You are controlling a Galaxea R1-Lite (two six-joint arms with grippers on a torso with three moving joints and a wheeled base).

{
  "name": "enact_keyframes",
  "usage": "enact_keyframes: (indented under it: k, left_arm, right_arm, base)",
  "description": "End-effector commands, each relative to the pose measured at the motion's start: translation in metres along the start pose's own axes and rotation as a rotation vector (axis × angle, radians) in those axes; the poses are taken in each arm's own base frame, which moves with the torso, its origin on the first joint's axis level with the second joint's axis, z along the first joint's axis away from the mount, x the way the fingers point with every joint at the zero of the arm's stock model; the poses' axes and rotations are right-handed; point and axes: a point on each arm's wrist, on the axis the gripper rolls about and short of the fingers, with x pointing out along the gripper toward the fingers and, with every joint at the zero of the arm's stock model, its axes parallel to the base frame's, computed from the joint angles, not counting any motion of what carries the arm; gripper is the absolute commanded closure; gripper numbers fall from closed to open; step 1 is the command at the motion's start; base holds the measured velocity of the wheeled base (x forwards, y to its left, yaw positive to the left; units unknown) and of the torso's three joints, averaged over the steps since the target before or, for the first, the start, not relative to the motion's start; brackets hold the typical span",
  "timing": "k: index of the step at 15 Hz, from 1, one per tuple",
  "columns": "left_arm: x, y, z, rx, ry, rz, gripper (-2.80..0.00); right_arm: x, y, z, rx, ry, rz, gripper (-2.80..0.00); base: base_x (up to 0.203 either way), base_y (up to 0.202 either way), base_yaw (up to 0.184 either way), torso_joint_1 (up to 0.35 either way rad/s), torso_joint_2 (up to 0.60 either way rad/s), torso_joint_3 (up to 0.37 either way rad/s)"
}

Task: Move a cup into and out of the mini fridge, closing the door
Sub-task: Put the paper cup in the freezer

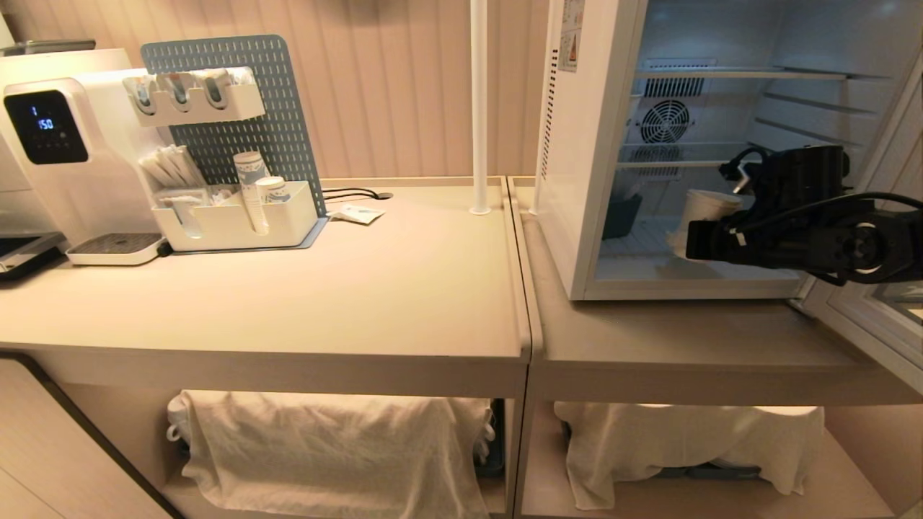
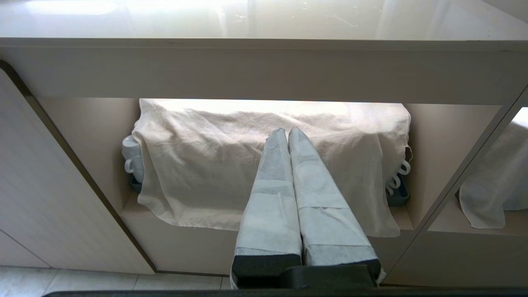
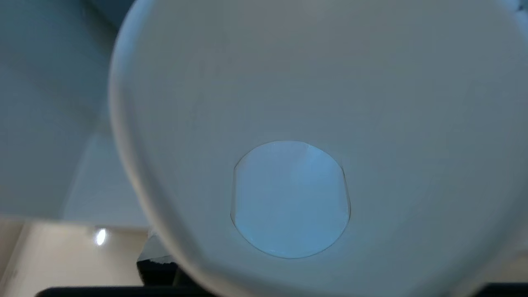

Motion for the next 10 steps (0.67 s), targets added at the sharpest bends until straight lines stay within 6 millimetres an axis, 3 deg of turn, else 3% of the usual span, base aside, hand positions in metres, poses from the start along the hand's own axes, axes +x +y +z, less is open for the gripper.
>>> enact_keyframes:
  k: [1, 10]
  left_arm:
    - [0.0, 0.0, 0.0, 0.0, 0.0, 0.0, 0.0]
    - [0.0, 0.0, 0.0, 0.0, 0.0, 0.0, 0.0]
  right_arm:
    - [0.016, -0.002, -0.005, -0.017, -0.029, 0.001, 0.0]
    - [0.046, -0.006, -0.017, -0.089, -0.103, -0.01, 0.0]
  base:
    - [0.0, 0.0, 0.0, 0.0, 0.0, 0.0]
    - [0.0, 0.0, 0.0, 0.0, 0.0, 0.0]
